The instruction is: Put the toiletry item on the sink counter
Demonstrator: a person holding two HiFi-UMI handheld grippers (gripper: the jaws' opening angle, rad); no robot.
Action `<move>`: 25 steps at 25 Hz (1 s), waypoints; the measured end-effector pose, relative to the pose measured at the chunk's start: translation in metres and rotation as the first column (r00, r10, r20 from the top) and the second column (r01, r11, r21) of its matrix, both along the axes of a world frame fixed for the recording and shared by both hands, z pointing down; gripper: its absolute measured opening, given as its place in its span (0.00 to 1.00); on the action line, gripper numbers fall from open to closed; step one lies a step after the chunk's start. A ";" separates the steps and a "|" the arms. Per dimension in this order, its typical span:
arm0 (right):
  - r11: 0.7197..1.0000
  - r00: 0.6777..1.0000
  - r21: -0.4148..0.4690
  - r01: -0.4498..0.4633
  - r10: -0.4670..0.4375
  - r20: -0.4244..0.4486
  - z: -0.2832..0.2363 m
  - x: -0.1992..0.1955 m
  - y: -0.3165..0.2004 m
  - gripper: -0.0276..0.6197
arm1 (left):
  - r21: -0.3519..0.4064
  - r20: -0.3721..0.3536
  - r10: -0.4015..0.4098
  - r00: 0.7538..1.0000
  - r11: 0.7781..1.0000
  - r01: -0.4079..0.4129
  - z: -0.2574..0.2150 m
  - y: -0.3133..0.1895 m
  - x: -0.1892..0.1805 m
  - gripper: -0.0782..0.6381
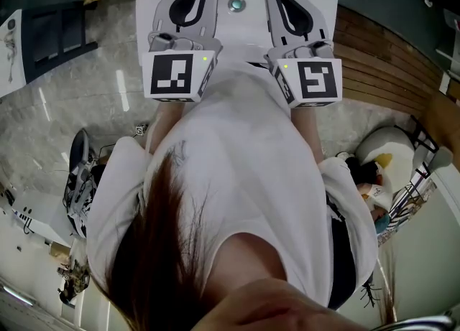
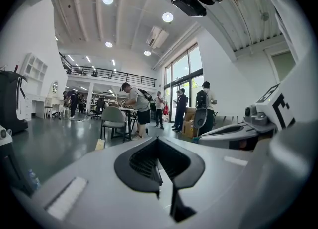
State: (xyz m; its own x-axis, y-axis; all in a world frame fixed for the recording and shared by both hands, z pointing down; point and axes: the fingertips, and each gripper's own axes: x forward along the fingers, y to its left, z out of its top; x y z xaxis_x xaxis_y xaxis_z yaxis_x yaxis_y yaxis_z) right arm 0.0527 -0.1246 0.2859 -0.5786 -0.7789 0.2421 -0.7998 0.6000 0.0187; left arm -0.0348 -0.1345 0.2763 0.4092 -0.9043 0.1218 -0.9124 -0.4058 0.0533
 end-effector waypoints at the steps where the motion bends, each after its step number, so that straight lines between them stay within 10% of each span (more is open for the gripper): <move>1: 1.000 1.000 0.000 0.002 -0.002 0.000 -0.001 0.001 0.000 0.06 | 0.000 -0.001 -0.001 1.000 1.000 0.001 -0.001 0.000 0.000 0.12; 25: 1.000 0.999 -0.003 -0.029 0.029 -0.022 -0.012 0.052 -0.015 0.06 | 0.023 -0.016 -0.009 1.000 1.000 0.009 -0.012 -0.002 -0.005 0.12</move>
State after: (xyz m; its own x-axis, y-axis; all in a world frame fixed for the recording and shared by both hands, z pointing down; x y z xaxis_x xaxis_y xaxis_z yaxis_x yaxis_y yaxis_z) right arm 0.1048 -0.1397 0.2734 -0.5503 -0.7945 0.2568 -0.8163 0.5766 0.0344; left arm -0.0394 -0.1367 0.2639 0.4028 -0.9104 0.0947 -0.9151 -0.3988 0.0585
